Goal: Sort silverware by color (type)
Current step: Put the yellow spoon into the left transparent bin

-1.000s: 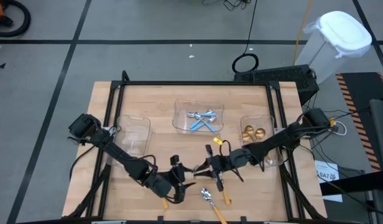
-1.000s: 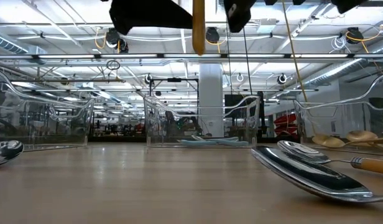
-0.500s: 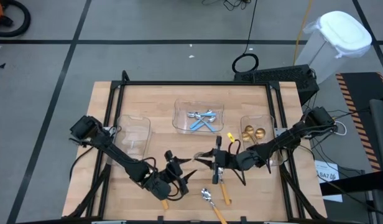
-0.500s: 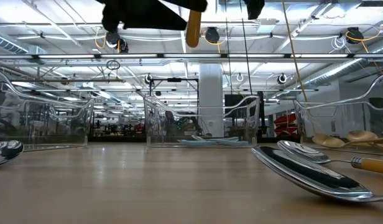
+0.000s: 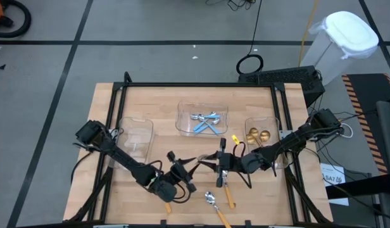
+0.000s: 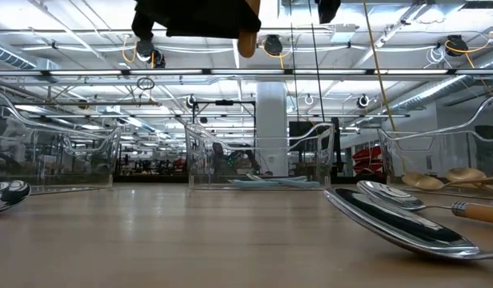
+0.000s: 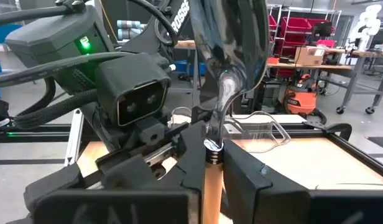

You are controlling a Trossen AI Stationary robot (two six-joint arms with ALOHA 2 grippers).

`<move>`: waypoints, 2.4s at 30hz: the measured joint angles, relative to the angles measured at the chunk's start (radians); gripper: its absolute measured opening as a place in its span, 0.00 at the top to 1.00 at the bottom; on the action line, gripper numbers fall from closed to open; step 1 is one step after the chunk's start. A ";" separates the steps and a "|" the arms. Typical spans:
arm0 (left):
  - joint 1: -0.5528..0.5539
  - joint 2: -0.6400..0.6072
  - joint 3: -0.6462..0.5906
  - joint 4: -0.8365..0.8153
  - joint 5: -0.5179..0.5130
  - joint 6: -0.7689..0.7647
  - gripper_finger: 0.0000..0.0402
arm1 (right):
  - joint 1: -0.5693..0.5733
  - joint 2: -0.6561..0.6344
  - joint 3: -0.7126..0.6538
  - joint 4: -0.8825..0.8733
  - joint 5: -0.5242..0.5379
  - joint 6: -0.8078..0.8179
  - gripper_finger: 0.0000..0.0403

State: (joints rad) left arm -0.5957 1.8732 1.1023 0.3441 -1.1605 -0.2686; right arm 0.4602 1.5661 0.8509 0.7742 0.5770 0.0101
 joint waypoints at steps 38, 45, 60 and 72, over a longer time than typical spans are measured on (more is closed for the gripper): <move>0.048 -0.527 0.000 -1.375 0.586 -0.949 0.95 | 0.205 -0.282 0.000 -0.812 -0.005 0.181 0.58; 0.047 -0.575 0.000 -1.573 0.735 -1.108 0.95 | 0.210 -0.296 0.000 -0.919 -0.002 0.188 0.58; 0.029 -0.569 -0.008 -1.818 0.958 -1.337 0.95 | 0.210 -0.296 0.000 -0.937 -0.002 0.187 0.58; 0.023 -0.564 -0.211 -1.700 1.126 -1.416 0.87 | 0.210 -0.296 0.000 -0.937 -0.002 0.187 0.58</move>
State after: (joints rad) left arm -0.5728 1.3090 0.8912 -1.3559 -0.0343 -1.6849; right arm 0.6697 1.2697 0.8513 -0.1631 0.5747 0.1974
